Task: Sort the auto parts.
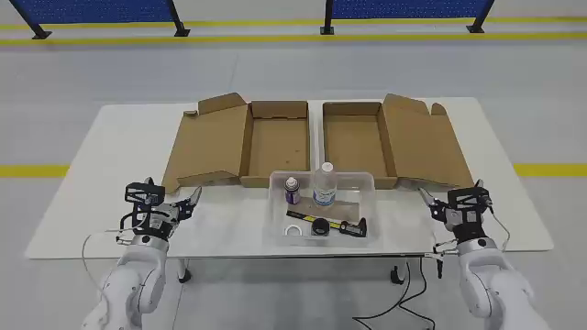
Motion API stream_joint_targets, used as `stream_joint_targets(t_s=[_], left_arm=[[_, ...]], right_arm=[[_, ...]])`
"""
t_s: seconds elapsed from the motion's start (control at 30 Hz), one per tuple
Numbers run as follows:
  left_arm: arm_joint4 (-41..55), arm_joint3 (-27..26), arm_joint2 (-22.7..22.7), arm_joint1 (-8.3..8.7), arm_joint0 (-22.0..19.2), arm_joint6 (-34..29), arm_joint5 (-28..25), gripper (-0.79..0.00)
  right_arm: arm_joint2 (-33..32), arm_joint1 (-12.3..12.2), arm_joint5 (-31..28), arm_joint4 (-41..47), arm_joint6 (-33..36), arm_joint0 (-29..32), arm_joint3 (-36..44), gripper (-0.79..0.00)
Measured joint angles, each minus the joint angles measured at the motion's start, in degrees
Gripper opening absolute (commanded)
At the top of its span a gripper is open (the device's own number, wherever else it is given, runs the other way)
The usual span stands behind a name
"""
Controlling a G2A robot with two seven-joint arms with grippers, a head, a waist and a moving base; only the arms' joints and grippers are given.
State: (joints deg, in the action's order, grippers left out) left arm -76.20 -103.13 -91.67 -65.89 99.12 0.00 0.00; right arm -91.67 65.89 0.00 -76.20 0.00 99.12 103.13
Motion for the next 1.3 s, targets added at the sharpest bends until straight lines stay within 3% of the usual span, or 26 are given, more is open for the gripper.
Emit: stream_joint_targets(t_s=[0.83, 1.03, 1.3], left_arm=[[0.7, 0.1, 0.0, -0.07, -0.3, -0.2, 0.1, 0.000], [3.0, 0.9, 0.5, -0.26, -3.6, -1.8, -1.9, 0.000], [3.9, 2.8, 3.6, -0.46, -11.3, -3.8, -7.6, 0.000]], right_arm=[[0.0, 0.0, 0.0, 0.0, 0.0, 0.0, 0.0, 0.000], [0.0, 0.0, 0.0, 0.0, 0.0, 0.0, 0.0, 0.000], [0.0, 0.0, 0.0, 0.0, 0.0, 0.0, 0.0, 0.000]])
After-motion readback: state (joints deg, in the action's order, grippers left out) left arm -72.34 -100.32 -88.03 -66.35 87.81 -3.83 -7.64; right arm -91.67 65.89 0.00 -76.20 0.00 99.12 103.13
